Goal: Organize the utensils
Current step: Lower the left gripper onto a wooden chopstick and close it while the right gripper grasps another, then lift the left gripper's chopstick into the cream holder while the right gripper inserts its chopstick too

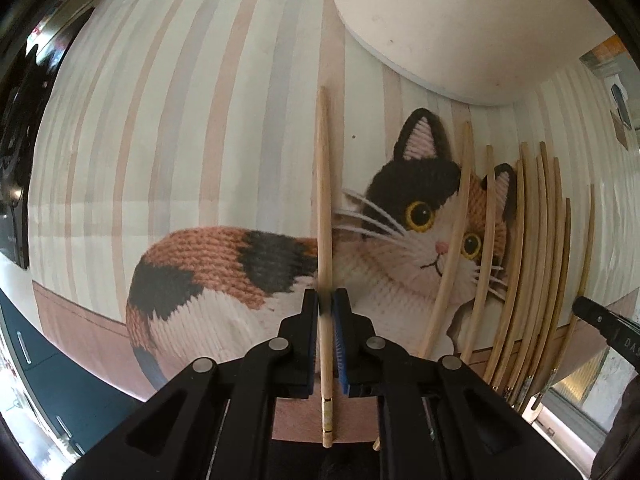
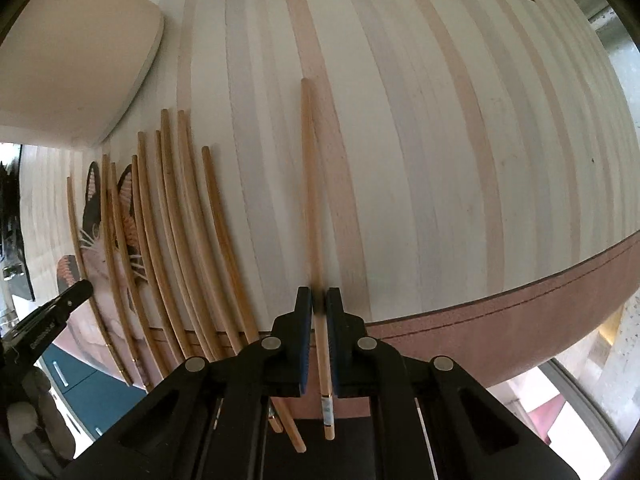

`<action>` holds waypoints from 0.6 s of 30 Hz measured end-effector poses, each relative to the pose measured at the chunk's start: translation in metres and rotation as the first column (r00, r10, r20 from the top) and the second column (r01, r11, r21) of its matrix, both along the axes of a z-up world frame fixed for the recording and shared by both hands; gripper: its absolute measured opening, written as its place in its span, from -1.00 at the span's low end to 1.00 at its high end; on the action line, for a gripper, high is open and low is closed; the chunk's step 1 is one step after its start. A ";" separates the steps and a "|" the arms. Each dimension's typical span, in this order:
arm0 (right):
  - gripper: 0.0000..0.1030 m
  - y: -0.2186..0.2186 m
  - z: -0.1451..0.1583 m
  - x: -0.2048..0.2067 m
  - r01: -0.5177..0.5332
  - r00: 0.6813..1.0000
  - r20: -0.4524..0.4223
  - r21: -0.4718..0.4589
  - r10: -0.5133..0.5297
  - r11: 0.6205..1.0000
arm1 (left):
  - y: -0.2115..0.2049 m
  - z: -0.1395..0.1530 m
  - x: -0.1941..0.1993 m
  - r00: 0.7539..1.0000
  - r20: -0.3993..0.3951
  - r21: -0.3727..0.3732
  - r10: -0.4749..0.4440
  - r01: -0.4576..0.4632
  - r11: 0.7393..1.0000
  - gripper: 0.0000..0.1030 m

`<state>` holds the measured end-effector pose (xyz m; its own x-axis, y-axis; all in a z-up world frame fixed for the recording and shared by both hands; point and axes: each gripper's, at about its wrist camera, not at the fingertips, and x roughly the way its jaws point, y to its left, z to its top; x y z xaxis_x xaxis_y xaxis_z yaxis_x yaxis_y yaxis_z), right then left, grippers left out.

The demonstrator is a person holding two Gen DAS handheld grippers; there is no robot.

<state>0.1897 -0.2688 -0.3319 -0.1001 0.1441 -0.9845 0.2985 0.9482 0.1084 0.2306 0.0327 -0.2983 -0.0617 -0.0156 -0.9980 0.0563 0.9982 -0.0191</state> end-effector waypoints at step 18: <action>-0.86 0.062 -0.020 0.040 -0.062 0.998 0.014 -0.163 0.065 0.985 | -0.023 0.004 0.028 0.993 0.114 0.122 -0.040 0.026 0.992 -0.92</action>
